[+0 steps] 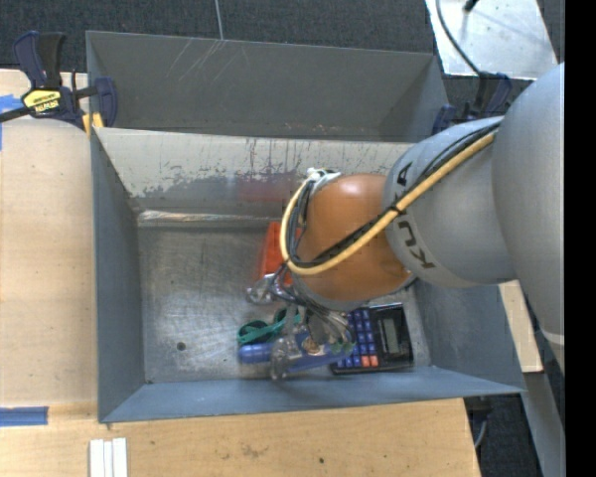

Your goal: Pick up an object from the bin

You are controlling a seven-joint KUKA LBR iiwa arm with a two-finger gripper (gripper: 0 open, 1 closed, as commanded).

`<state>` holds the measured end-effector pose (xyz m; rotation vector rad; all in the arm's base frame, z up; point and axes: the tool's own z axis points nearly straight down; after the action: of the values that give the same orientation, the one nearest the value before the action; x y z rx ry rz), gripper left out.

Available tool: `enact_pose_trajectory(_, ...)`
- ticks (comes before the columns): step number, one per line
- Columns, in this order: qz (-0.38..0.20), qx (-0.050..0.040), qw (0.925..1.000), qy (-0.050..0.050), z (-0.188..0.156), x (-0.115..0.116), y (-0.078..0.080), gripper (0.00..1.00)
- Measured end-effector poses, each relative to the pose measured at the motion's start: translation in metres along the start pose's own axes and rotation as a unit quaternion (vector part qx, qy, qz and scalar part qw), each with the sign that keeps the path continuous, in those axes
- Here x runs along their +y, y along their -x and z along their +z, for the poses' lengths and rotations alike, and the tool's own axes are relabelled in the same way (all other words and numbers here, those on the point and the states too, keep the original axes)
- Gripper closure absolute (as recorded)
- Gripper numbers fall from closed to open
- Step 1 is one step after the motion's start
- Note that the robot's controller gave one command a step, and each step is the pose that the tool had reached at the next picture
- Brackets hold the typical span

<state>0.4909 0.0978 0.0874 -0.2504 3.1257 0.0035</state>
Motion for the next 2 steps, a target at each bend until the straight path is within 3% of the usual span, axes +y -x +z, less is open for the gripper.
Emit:
enact_pose_trajectory(1, 0.000, -0.0101, 0.9999, -0.004, 0.0116, -0.0052, 0.0039, 1.00)
enact_pose_trajectory(2, -0.001, -0.0088, 1.0000, -0.003, 0.0112, 0.0003, 0.0035, 1.00)
